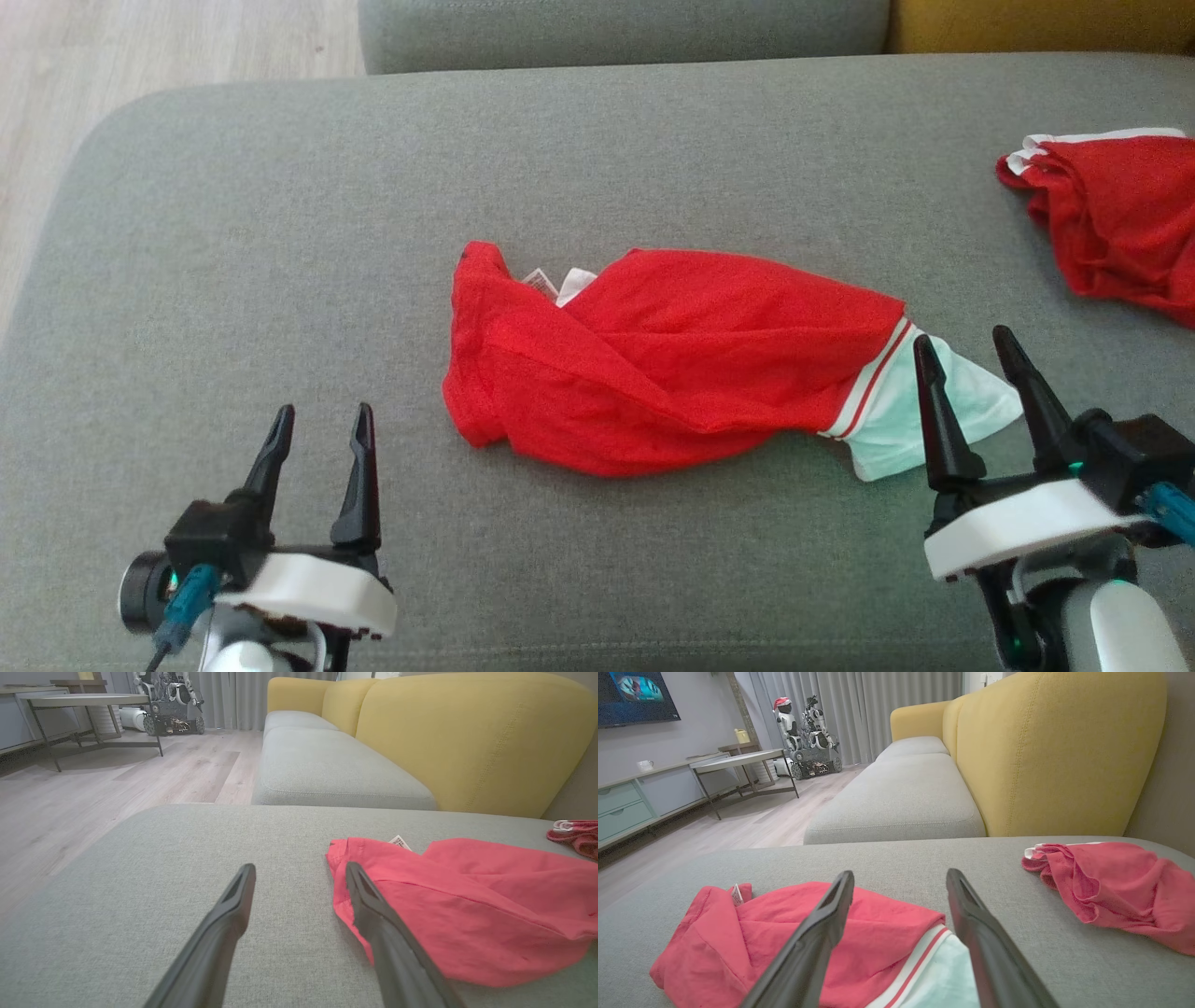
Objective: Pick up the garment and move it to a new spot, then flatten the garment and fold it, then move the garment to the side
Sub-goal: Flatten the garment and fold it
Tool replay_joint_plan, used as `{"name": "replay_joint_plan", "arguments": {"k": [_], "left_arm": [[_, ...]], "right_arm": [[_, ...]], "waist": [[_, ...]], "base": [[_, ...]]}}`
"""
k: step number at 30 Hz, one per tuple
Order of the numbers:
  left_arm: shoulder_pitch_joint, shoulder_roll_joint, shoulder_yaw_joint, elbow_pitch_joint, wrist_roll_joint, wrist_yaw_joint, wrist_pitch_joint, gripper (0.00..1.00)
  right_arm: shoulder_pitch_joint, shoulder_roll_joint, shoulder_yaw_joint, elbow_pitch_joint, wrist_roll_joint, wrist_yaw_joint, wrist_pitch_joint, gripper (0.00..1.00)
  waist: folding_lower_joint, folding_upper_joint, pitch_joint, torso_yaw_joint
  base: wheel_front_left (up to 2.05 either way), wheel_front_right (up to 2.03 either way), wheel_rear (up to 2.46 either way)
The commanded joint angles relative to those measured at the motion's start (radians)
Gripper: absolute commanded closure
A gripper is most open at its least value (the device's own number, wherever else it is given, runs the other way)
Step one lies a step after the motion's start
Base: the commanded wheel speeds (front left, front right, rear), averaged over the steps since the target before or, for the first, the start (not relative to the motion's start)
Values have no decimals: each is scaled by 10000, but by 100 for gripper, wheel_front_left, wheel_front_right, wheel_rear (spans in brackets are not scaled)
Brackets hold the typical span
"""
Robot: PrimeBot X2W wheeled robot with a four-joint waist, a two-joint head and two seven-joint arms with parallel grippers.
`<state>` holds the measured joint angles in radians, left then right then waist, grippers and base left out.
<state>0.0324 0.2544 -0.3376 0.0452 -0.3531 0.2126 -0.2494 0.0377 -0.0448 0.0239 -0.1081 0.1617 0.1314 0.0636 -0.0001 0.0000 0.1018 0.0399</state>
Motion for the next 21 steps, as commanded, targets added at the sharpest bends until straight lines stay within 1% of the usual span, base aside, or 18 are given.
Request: {"name": "replay_joint_plan", "arguments": {"k": [1, 12, 21], "left_arm": [[-351, 246, 403, -367, 139, 77, -86, 0], [-263, 364, 332, -362, 47, 114, 156, 0], [-263, 398, 283, -422, -21, 125, 242, 0]], "right_arm": [[-193, -54, 207, -435, -119, -7, 68, 0], [192, -54, 310, -612, -197, -7, 147, 0], [216, -54, 311, -659, -159, -7, 174, 0]], "waist": [[1, 0, -31, -11], [1, 0, -304, -159], [1, 0, -286, -216]], "base": [[0, 0, 0], [0, 0, 0], [0, 0, 0]]}}
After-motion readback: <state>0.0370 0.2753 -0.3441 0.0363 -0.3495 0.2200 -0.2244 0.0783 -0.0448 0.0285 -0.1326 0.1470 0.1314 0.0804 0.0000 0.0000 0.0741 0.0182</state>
